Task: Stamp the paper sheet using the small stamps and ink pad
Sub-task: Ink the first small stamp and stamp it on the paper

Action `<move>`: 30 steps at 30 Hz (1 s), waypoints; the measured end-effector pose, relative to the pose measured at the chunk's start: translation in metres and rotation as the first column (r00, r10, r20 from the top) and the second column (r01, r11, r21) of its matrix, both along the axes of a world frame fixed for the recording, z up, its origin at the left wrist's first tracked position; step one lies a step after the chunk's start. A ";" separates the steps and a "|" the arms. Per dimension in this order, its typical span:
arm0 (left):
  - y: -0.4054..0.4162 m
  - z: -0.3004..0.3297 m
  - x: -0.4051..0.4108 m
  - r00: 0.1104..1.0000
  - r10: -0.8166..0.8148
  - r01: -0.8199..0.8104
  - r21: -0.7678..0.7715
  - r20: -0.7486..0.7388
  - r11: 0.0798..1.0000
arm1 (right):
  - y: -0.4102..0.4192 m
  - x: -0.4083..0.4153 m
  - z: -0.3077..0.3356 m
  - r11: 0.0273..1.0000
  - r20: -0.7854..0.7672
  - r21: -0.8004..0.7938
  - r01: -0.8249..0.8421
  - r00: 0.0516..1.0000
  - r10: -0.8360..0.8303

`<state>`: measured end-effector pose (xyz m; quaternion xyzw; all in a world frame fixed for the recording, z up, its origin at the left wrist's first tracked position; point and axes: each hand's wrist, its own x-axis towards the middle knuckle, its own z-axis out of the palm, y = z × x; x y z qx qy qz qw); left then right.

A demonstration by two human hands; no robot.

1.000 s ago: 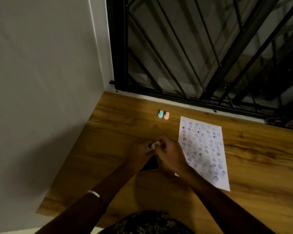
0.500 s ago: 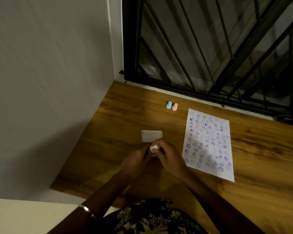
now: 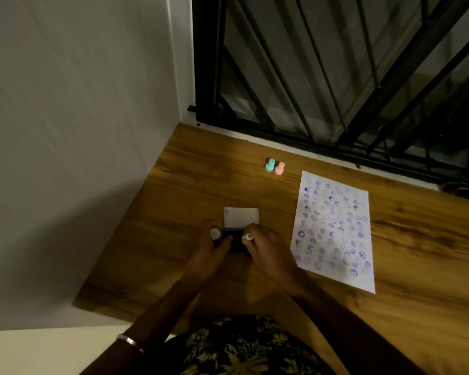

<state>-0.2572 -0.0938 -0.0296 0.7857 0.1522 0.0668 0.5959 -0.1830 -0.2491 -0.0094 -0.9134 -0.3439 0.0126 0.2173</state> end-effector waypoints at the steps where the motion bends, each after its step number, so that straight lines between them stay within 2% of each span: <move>1: 0.000 -0.001 0.001 1.000 0.006 -0.006 0.018 -0.004 1.000 | 0.002 -0.001 -0.002 0.999 0.017 -0.038 -0.011 1.000 0.012; 3: -0.003 -0.003 -0.001 0.998 0.001 0.004 0.078 -0.068 0.997 | 0.004 -0.001 -0.007 0.996 0.040 -0.092 -0.013 0.999 0.017; 6: -0.012 -0.006 -0.008 0.990 -0.026 0.063 0.274 -0.137 0.960 | 0.006 -0.001 -0.010 0.987 0.070 -0.160 -0.007 0.997 0.018; 10: -0.016 -0.015 -0.009 0.999 0.000 0.025 0.499 -0.051 0.866 | 0.012 0.000 -0.006 0.984 0.100 -0.176 0.009 0.995 0.009; 15: -0.016 -0.016 -0.008 0.999 -0.014 0.034 0.526 -0.041 0.850 | 0.015 0.001 -0.006 0.983 0.069 -0.183 -0.005 0.997 0.018; 19: -0.017 -0.013 -0.007 0.994 -0.009 0.061 0.469 -0.112 0.881 | 0.014 -0.001 -0.006 0.977 0.066 -0.212 -0.002 0.998 0.017; 26: -0.019 -0.006 -0.009 0.997 -0.014 0.051 0.526 -0.073 0.849 | 0.007 -0.003 0.003 0.992 0.117 -0.127 -0.011 0.993 0.026; 30: -0.016 -0.010 -0.008 0.994 -0.038 0.085 0.537 -0.098 0.839 | -0.005 -0.011 0.016 0.997 0.124 -0.030 0.074 0.990 -0.069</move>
